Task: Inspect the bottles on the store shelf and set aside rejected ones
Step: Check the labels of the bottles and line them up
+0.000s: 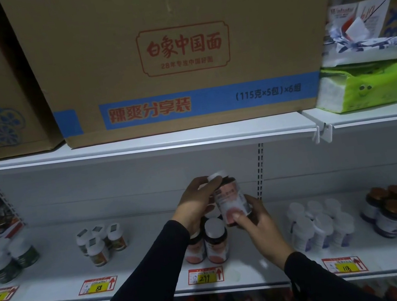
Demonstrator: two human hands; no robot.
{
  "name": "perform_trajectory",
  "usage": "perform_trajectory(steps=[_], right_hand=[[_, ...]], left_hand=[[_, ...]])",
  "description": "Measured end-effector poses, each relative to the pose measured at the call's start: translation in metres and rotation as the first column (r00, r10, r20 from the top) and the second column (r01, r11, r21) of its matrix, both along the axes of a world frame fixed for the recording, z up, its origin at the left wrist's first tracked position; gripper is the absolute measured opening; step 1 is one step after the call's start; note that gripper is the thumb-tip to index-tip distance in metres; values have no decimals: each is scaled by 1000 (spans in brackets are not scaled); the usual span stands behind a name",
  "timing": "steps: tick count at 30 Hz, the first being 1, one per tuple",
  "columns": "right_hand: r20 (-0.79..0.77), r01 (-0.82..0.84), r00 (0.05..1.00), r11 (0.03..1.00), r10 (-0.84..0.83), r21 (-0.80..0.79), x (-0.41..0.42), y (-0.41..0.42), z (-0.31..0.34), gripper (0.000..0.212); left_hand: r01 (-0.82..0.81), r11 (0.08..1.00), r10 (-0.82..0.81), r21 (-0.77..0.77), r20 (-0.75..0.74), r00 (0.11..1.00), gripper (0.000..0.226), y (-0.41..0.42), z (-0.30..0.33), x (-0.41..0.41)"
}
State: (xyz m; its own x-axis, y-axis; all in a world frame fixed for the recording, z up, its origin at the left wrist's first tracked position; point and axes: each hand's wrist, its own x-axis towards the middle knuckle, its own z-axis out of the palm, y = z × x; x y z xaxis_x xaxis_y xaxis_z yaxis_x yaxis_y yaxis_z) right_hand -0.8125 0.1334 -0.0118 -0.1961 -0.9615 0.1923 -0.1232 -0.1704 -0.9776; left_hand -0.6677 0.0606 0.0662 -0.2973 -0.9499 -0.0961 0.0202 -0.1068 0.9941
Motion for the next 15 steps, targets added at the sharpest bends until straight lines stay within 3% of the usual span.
perform_trajectory(steps=[4,8,15], right_hand=[[45,-6,999,1000,6,-3,0,-2,-2,52],[98,-28,995,1000,29,-12,1,-1,2,38],[113,-81,990,996,85,-39,0,5,10,62]], left_hand=[[40,999,-39,16,-36,999,35,-1,-1,1],[70,997,-69,36,-49,996,41,-3,-4,0],[76,993,-71,91,-59,996,38,2,-2,-2]])
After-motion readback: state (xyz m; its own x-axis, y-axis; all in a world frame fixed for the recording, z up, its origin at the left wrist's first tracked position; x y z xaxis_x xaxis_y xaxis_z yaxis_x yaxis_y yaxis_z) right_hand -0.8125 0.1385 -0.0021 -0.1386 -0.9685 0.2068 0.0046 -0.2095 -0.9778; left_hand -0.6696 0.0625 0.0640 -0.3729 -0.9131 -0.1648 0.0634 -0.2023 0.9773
